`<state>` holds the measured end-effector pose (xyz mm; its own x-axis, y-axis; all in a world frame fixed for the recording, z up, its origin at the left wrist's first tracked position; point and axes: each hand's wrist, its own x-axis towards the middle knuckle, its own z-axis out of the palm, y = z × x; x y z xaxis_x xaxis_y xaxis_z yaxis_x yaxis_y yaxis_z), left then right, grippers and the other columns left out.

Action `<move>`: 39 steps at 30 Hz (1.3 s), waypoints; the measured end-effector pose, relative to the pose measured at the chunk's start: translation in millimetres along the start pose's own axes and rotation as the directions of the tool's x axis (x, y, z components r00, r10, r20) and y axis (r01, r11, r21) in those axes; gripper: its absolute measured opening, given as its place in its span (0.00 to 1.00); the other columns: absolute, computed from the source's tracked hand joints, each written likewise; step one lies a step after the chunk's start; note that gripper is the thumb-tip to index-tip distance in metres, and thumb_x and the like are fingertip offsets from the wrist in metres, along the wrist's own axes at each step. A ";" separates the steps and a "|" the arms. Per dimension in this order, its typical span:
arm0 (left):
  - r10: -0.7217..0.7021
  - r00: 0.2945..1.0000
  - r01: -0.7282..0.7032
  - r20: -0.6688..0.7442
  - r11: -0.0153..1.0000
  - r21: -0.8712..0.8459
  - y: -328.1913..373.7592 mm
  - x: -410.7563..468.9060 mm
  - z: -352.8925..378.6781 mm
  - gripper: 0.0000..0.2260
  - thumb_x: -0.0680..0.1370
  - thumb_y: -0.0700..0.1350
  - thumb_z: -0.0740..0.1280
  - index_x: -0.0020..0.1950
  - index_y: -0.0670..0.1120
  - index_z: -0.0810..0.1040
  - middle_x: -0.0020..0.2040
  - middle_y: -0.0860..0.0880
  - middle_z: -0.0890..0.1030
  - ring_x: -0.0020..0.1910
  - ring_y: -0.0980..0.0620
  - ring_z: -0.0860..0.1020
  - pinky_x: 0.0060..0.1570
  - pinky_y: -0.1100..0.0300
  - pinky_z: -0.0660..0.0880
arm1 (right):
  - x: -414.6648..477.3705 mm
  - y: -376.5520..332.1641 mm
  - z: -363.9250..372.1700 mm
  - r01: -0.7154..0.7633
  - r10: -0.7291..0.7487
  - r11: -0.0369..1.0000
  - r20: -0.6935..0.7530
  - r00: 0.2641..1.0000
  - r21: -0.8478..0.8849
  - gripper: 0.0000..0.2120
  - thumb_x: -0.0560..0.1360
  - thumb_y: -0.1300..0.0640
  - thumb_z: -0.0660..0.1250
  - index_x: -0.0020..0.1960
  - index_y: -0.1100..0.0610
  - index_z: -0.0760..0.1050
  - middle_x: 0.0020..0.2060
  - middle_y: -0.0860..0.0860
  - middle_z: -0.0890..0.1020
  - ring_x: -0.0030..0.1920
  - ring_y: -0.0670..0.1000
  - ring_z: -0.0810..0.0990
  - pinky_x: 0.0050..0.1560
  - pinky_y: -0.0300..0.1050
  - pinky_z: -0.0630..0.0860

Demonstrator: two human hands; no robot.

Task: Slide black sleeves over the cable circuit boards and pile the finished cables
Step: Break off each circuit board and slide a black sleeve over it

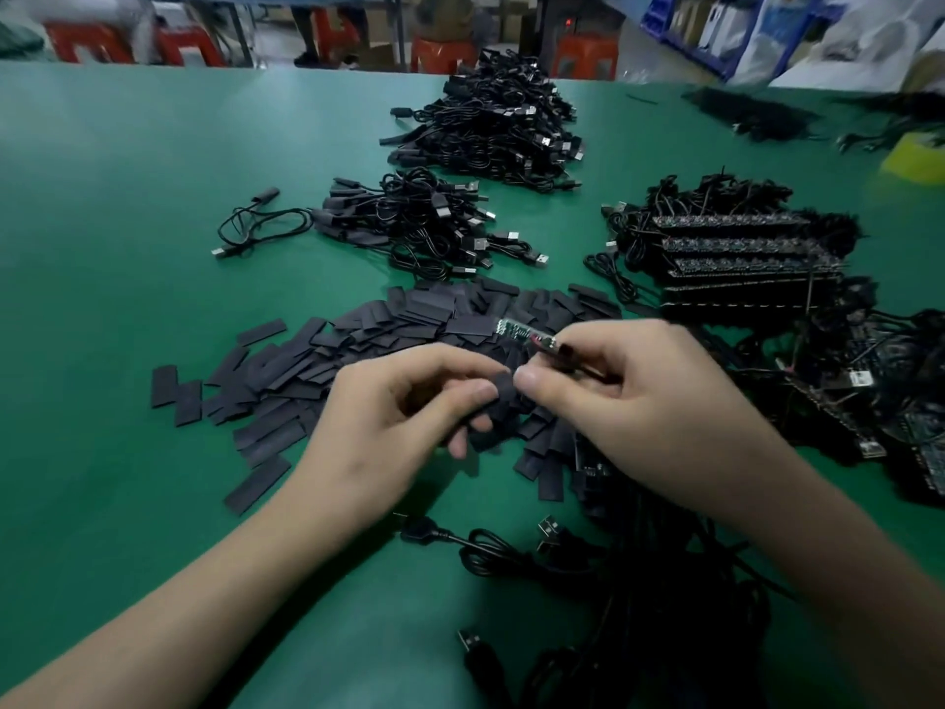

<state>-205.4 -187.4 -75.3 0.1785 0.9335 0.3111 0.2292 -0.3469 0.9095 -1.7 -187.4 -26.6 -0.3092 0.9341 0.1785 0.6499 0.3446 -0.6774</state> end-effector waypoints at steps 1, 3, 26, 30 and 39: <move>-0.003 1.000 0.004 0.010 0.999 -0.039 0.0 -1.0 2.6 0.07 0.75 0.46 0.70 0.51 0.47 0.84 0.35 0.46 0.84 0.28 0.55 0.78 0.37 0.65 0.76 | -0.1 2.6 3.7 -0.001 0.001 1.000 0.002 1.000 0.027 0.15 0.77 0.45 0.69 0.37 0.54 0.79 0.23 0.42 0.72 0.25 0.41 0.69 0.28 0.33 0.64; 0.005 1.000 -0.005 0.010 0.997 -0.071 -1.4 -3.0 6.1 0.08 0.75 0.46 0.70 0.51 0.46 0.84 0.36 0.46 0.84 0.28 0.55 0.78 0.36 0.65 0.76 | -0.7 7.6 9.6 -0.019 0.018 0.996 0.010 1.000 0.085 0.13 0.77 0.48 0.70 0.38 0.54 0.79 0.22 0.41 0.71 0.24 0.41 0.68 0.27 0.31 0.63; 0.132 0.974 -0.096 -0.182 0.976 0.198 -4.5 -2.8 -0.3 0.09 0.70 0.49 0.76 0.50 0.55 0.86 0.44 0.62 0.86 0.42 0.62 0.84 0.45 0.69 0.78 | -1.1 23.4 3.3 -0.087 0.040 0.969 0.202 0.979 0.231 0.20 0.79 0.39 0.57 0.38 0.50 0.77 0.25 0.57 0.66 0.26 0.50 0.62 0.29 0.47 0.61; 0.161 0.974 -0.117 -0.158 0.959 0.257 -4.9 -2.1 -3.3 0.10 0.70 0.49 0.77 0.50 0.55 0.86 0.43 0.62 0.86 0.41 0.62 0.84 0.45 0.69 0.77 | -0.6 25.4 4.7 -0.100 0.044 0.964 0.223 0.974 0.246 0.20 0.79 0.38 0.57 0.39 0.51 0.77 0.25 0.53 0.66 0.26 0.51 0.61 0.28 0.46 0.60; 0.115 0.987 -0.083 -0.116 0.966 0.246 -6.7 -1.6 -4.0 0.12 0.69 0.53 0.76 0.51 0.57 0.86 0.43 0.64 0.86 0.41 0.60 0.84 0.45 0.68 0.77 | -1.0 28.7 5.3 -0.096 0.044 0.974 0.245 0.969 0.205 0.19 0.80 0.41 0.59 0.40 0.51 0.78 0.24 0.51 0.66 0.25 0.48 0.61 0.26 0.43 0.59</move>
<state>-211.0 -186.3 -80.8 0.0912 0.8918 0.4431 0.4423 -0.4350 0.7844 13.6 -178.9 -50.0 -0.4410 0.8970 -0.0312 0.5201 0.2270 -0.8234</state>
